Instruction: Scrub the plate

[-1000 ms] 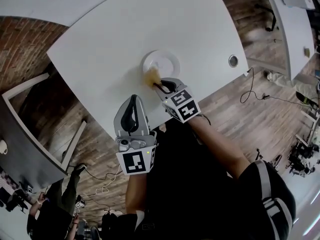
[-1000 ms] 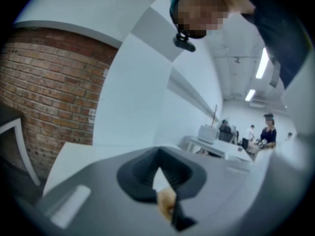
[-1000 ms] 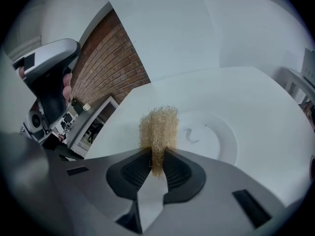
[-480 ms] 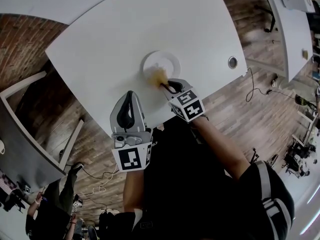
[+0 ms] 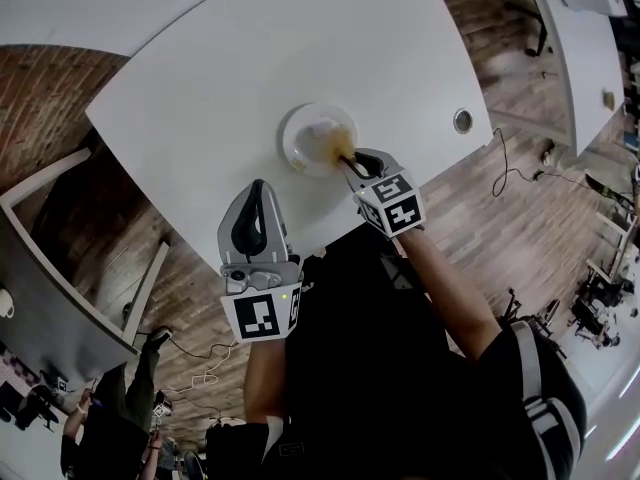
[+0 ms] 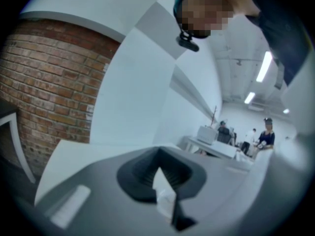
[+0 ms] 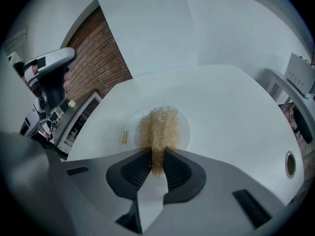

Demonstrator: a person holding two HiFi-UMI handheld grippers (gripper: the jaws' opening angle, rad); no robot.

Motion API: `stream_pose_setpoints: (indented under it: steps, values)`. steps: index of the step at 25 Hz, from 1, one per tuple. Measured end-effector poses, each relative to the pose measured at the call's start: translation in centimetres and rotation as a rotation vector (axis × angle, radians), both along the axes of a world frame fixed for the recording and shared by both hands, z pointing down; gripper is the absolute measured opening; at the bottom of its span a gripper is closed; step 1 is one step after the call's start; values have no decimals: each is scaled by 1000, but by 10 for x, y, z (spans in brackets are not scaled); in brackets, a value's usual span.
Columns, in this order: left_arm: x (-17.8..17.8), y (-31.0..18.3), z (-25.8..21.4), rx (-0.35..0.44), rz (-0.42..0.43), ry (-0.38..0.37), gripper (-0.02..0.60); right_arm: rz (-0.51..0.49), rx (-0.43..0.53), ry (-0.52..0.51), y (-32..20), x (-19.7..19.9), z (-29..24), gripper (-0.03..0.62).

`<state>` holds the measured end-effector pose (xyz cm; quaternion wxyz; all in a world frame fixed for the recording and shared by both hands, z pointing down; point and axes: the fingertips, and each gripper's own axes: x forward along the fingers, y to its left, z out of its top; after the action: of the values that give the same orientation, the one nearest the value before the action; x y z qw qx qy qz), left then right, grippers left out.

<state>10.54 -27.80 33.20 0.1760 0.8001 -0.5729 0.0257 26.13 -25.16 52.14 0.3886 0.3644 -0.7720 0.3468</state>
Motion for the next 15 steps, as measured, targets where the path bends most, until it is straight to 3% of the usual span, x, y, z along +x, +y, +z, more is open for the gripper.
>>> stream_pose_setpoints:
  steps: [7,15]
  values:
    - [6,-4,2,-4,13,-4,4,40,30,21,-23,16,-1,61]
    - [5,-8,-2,0,-5,-9,3,5,30,11,-37,1,0,61]
